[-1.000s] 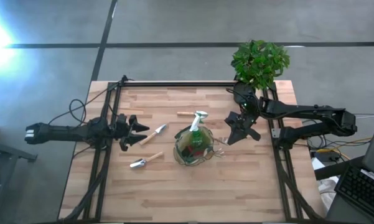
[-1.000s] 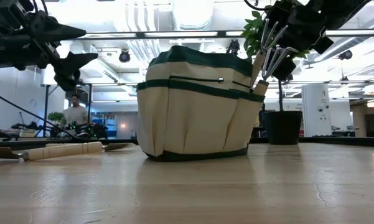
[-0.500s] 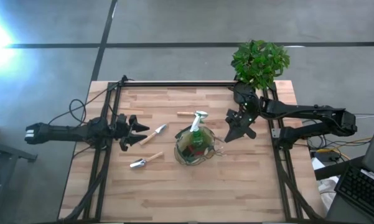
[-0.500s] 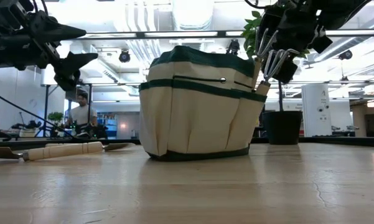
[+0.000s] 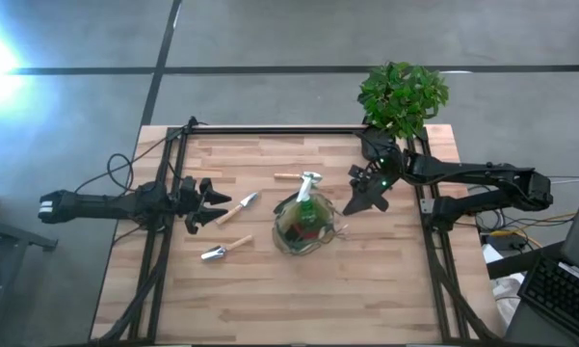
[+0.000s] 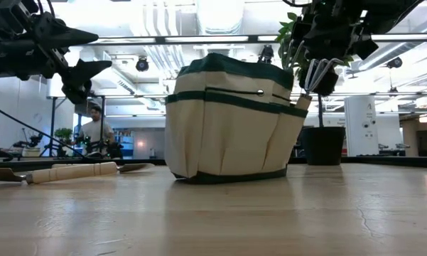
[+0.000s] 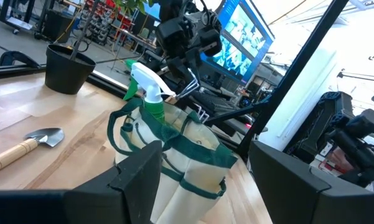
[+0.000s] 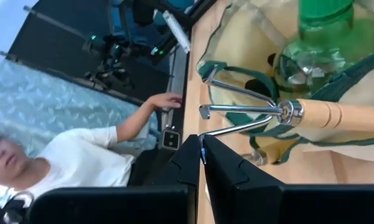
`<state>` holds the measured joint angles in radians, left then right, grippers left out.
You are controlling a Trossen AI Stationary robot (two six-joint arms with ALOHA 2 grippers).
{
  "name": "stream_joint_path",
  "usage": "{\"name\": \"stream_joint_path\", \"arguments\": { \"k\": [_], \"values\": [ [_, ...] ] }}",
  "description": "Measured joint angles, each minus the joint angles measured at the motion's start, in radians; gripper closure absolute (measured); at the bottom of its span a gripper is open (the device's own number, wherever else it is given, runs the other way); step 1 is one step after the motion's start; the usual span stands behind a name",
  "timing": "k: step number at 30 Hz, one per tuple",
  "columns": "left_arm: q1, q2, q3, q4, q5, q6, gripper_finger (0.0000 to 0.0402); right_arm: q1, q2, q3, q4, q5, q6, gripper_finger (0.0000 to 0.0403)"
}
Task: Pick & Place Garden tools in Gardening bag
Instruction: Put the brown hand rake into the green gardening bag
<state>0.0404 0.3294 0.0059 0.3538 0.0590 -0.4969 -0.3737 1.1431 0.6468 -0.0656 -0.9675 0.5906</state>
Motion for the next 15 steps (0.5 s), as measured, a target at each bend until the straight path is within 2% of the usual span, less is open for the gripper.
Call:
{"name": "stream_joint_path", "arguments": {
  "k": [15],
  "values": [
    [0.0,0.0,0.0,0.0,0.0,0.0,0.0156,0.001,0.0,-0.023,0.073,0.007,0.022,0.0395]
  ]
}}
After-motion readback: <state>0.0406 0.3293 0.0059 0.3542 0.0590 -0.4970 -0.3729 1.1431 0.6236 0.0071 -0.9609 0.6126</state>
